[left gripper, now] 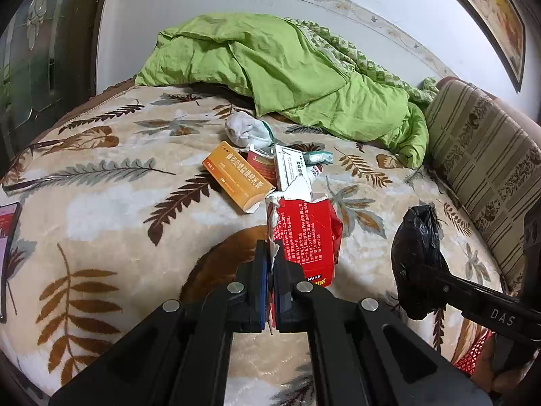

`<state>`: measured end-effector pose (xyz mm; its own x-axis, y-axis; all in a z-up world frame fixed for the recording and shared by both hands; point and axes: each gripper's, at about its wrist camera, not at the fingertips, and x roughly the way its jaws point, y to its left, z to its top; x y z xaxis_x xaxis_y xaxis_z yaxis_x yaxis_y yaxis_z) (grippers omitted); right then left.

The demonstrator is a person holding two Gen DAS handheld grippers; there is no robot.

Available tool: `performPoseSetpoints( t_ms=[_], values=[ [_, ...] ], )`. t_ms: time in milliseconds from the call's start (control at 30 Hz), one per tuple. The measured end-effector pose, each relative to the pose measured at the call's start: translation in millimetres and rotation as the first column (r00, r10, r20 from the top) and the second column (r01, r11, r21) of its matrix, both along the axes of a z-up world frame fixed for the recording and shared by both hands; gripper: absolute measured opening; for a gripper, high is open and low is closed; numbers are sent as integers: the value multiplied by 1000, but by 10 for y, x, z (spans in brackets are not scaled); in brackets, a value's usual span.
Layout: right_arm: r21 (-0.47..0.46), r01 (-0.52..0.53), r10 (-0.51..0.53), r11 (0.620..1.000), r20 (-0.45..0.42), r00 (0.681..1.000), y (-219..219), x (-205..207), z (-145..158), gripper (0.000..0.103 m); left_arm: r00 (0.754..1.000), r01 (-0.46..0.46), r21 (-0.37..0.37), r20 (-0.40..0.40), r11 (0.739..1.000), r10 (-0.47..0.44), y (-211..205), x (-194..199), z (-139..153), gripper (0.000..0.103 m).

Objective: Collect trash
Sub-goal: 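Lift the black bag and red box off the bed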

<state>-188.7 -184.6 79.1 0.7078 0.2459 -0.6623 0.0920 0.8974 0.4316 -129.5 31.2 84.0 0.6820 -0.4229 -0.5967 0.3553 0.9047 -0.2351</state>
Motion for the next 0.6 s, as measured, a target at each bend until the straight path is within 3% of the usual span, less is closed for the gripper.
performPoseSetpoints(
  t_ms=[600],
  values=[
    [3, 5, -5, 1000, 4, 1000, -10, -15, -2, 39, 1000, 11, 3, 7, 1000, -11, 3, -36, 32, 2]
  ],
)
